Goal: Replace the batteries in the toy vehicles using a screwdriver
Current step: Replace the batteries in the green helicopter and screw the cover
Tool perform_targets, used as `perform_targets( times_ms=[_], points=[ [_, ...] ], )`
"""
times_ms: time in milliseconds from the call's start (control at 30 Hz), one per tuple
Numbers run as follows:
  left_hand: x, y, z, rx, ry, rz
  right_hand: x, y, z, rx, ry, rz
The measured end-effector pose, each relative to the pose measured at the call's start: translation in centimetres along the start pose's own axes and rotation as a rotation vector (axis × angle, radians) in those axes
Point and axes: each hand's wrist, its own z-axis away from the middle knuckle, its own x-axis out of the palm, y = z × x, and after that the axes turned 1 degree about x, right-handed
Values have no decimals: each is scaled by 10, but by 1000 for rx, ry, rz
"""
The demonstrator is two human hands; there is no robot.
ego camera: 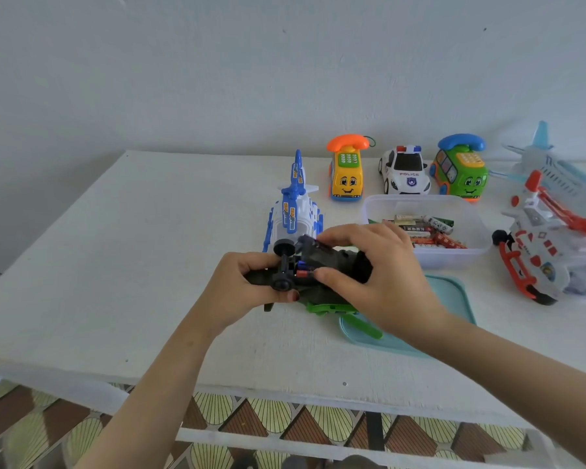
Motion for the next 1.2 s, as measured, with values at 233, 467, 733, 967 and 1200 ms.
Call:
perform_targets(
  times_ms=[233, 467, 733, 967, 1200],
  points=[
    [-1, 0, -3, -19, 0, -9, 7, 8, -3, -166, -90, 203],
    [-3, -4, -3, -24, 9, 24, -1, 13, -9, -204, -128, 189],
    [-6, -7, -3, -39, 11, 29, -34, 55, -10, 302, -311, 262],
    [-3, -6, -9, -35, 10, 51, -30, 58, 10, 435, -736, 522],
    [-3, -14, -9, 17, 11, 34, -38, 58, -2, 445, -746, 527]
  ],
)
